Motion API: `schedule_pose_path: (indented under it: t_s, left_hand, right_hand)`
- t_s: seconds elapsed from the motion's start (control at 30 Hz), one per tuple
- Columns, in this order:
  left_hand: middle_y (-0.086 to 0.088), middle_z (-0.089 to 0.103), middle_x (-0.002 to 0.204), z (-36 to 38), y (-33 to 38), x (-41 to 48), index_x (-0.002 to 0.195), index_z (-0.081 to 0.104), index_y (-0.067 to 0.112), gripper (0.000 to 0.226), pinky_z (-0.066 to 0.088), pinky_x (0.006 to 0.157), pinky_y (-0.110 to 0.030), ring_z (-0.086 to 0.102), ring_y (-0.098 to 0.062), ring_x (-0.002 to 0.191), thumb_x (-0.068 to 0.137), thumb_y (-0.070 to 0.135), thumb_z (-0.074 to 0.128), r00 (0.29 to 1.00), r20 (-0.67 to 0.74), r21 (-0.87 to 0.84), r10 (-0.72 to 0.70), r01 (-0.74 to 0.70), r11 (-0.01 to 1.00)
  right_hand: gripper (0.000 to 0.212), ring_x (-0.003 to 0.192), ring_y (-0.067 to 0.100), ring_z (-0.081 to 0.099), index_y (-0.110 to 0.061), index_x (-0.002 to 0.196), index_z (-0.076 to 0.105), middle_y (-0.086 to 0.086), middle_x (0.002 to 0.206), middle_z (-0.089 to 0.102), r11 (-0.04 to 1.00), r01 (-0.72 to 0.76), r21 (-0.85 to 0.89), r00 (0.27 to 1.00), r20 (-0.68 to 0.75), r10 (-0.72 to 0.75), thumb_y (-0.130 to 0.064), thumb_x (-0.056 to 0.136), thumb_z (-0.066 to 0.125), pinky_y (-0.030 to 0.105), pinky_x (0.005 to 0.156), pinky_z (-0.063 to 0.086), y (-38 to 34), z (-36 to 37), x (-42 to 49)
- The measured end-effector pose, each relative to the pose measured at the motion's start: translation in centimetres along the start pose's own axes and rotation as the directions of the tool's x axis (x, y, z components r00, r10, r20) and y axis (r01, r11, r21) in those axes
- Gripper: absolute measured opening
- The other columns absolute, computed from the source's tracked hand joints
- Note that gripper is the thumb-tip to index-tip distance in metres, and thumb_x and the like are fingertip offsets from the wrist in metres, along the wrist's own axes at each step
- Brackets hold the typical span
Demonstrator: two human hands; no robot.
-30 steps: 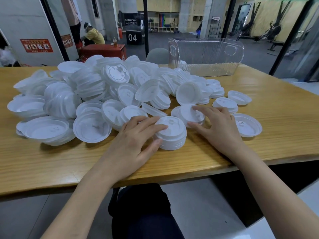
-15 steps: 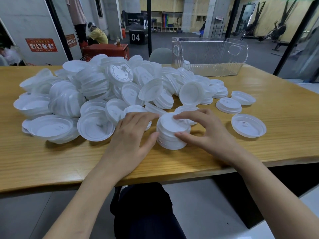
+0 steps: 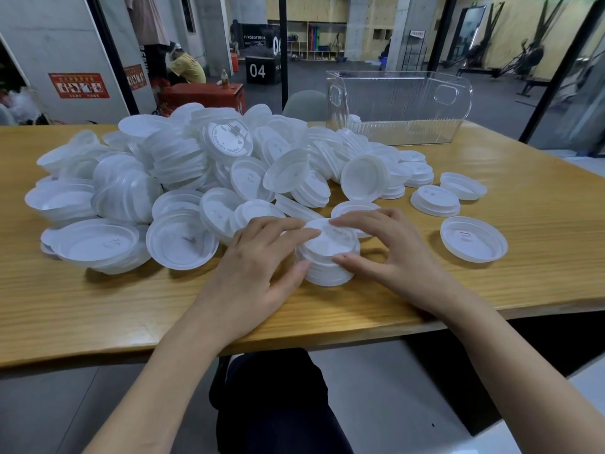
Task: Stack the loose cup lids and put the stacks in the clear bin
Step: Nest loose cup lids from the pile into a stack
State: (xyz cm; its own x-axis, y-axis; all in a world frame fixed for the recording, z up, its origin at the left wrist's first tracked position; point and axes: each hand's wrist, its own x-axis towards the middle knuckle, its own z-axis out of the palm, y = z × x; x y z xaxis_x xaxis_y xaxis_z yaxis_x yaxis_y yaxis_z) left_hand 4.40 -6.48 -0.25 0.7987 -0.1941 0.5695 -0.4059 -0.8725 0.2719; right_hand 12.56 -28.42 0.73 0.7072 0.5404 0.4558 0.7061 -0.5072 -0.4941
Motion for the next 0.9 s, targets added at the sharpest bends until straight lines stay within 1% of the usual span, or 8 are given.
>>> schedule_pose_path:
  t_s: [0.13, 0.27, 0.43, 0.5, 0.6, 0.67, 0.73, 0.9]
  left_hand:
    - [0.010, 0.053, 0.135, 0.1, -0.2, 0.0, 0.129, 0.060, 0.028, 0.039, 0.028, 0.104, -0.024, 0.040, -0.008, 0.128, 0.096, 0.040, 0.043, 0.999, 0.031, -0.037, 0.022, -0.021, 0.999]
    - [0.010, 0.052, 0.136, 0.1, -0.2, 0.0, 0.129, 0.061, 0.027, 0.040, 0.029, 0.103, -0.029, 0.039, -0.009, 0.129, 0.096, 0.041, 0.042, 0.999, 0.035, -0.047, 0.021, -0.019, 0.999]
    - [0.011, 0.052, 0.135, 0.2, -0.3, 0.0, 0.128, 0.062, 0.026, 0.040, 0.032, 0.104, -0.032, 0.040, -0.009, 0.128, 0.096, 0.041, 0.043, 0.999, 0.028, -0.067, 0.023, -0.021, 0.998]
    - [0.011, 0.052, 0.135, 0.2, -0.3, 0.0, 0.128, 0.062, 0.027, 0.040, 0.033, 0.104, -0.032, 0.040, -0.009, 0.127, 0.096, 0.041, 0.044, 0.999, 0.023, -0.078, 0.024, -0.022, 0.997]
    - [0.013, 0.051, 0.135, 0.2, -0.3, 0.0, 0.128, 0.062, 0.027, 0.040, 0.031, 0.104, -0.030, 0.040, -0.007, 0.128, 0.096, 0.041, 0.043, 0.999, 0.026, -0.082, 0.025, -0.023, 0.996]
    - [0.014, 0.051, 0.135, 0.2, -0.3, 0.1, 0.128, 0.062, 0.027, 0.040, 0.030, 0.104, -0.028, 0.039, -0.006, 0.128, 0.096, 0.042, 0.043, 0.999, 0.027, -0.083, 0.023, -0.020, 0.996]
    - [0.013, 0.051, 0.135, 0.2, -0.3, 0.1, 0.128, 0.062, 0.027, 0.041, 0.031, 0.105, -0.029, 0.039, -0.006, 0.129, 0.096, 0.043, 0.043, 0.999, 0.030, -0.082, 0.022, -0.020, 0.996]
    - [0.014, 0.051, 0.136, 0.2, -0.3, 0.0, 0.128, 0.062, 0.028, 0.041, 0.032, 0.105, -0.029, 0.039, -0.007, 0.129, 0.095, 0.044, 0.043, 0.999, 0.033, -0.082, 0.020, -0.018, 0.996]
  right_hand:
    - [0.041, 0.119, 0.015, 0.043, -0.038, 0.123, 0.062, -0.018, 0.128, 0.060, 0.996, -0.051, -0.077, 0.985, -0.170, 0.037, -0.058, 0.088, 0.056, 0.046, 0.102, 0.037, 2.1, -1.2, 0.7]
    - [0.031, 0.118, 0.028, 0.046, -0.027, 0.118, 0.068, -0.009, 0.127, 0.063, 0.943, -0.091, -0.319, 0.991, -0.125, 0.053, -0.033, 0.088, 0.070, 0.042, 0.095, 0.029, 4.3, -1.0, 0.9]
    - [0.011, 0.110, 0.031, 0.049, -0.022, 0.096, 0.075, -0.004, 0.115, 0.066, 0.915, -0.039, -0.401, 0.992, -0.123, -0.012, -0.022, 0.085, 0.075, 0.043, 0.089, 0.030, 4.7, -0.6, 1.0]
    - [0.008, 0.103, 0.025, 0.047, -0.021, 0.093, 0.075, -0.009, 0.105, 0.066, 0.937, -0.047, -0.347, 0.985, -0.171, -0.014, -0.020, 0.085, 0.076, 0.039, 0.088, 0.028, 4.6, -0.8, 0.9]
    - [0.009, 0.091, 0.009, 0.050, -0.024, 0.093, 0.069, -0.020, 0.090, 0.064, 0.995, -0.099, -0.018, 0.967, -0.239, 0.092, -0.017, 0.089, 0.071, 0.025, 0.087, 0.036, 3.9, -1.7, 0.5]
    - [0.012, 0.079, -0.002, 0.055, -0.019, 0.102, 0.069, -0.015, 0.082, 0.067, 0.962, -0.142, 0.235, 0.947, -0.252, 0.201, -0.014, 0.091, 0.069, 0.010, 0.075, 0.038, 3.3, -2.4, 0.2]
    - [0.024, 0.072, -0.002, 0.059, -0.020, 0.116, 0.064, -0.005, 0.076, 0.071, 0.907, -0.200, 0.370, 0.921, -0.246, 0.303, -0.016, 0.092, 0.068, 0.008, 0.067, 0.039, 3.0, -2.7, 0.1]
    - [0.019, 0.077, 0.013, 0.061, -0.020, 0.115, 0.065, 0.000, 0.078, 0.071, 0.954, -0.293, 0.059, 0.903, -0.310, 0.296, -0.023, 0.096, 0.063, 0.016, 0.066, 0.042, 3.6, -2.4, -0.2]
